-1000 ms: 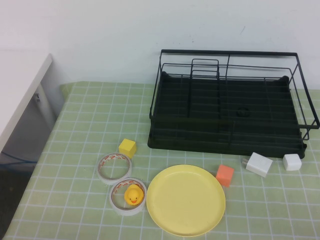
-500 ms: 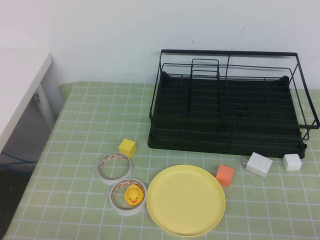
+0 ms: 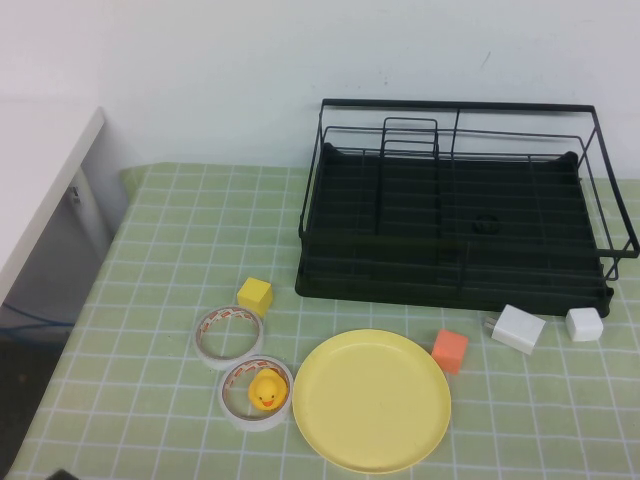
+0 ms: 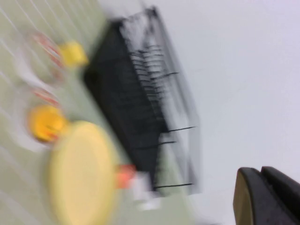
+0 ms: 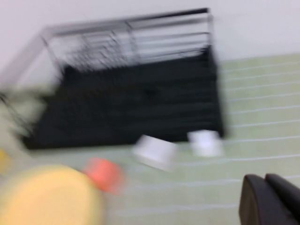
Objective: Place plate on rack
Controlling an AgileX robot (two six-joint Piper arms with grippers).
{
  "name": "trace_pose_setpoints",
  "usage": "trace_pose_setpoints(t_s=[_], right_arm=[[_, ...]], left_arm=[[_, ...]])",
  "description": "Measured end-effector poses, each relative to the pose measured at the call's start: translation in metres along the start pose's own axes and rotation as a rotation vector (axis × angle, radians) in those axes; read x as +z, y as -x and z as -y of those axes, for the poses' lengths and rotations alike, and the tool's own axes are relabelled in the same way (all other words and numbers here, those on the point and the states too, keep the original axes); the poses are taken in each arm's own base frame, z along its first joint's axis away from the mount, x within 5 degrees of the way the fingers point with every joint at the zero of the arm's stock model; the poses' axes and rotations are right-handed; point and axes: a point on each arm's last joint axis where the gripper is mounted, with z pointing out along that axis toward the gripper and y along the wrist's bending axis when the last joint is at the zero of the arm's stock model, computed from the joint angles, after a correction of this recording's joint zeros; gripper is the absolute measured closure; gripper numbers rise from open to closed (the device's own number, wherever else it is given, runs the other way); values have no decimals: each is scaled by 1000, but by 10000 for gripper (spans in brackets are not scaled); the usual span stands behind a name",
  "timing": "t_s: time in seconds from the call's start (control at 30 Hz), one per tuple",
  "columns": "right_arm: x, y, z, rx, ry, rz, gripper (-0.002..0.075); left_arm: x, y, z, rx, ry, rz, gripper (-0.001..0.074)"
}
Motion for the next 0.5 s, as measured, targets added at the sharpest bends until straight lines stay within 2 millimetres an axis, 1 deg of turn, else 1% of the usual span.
trace_pose_setpoints(t_s=[0.03, 0.07, 0.1, 0.2, 0.3, 0.4, 0.5], right_arm=[[0, 1, -3, 82, 30, 10, 728], [0, 2, -6, 190, 68, 25, 728], [0, 4, -9, 297, 105, 38, 728], [-1, 10, -14, 529, 182, 65, 728], [-2, 14, -14, 621, 197, 105, 728], [-2, 16, -13, 645, 195, 126, 728], [-2, 18, -11, 657, 187, 152, 728]], left_arm=[[0, 0, 2, -74, -25, 3, 738], [0, 2, 4, -113, -44, 16, 738], [0, 4, 5, -147, -63, 36, 738], [-1, 10, 9, -220, -111, 103, 738], [-3, 20, 12, -291, -166, 202, 738], [-6, 30, 14, -343, -214, 311, 738], [-9, 36, 14, -342, -233, 374, 738]])
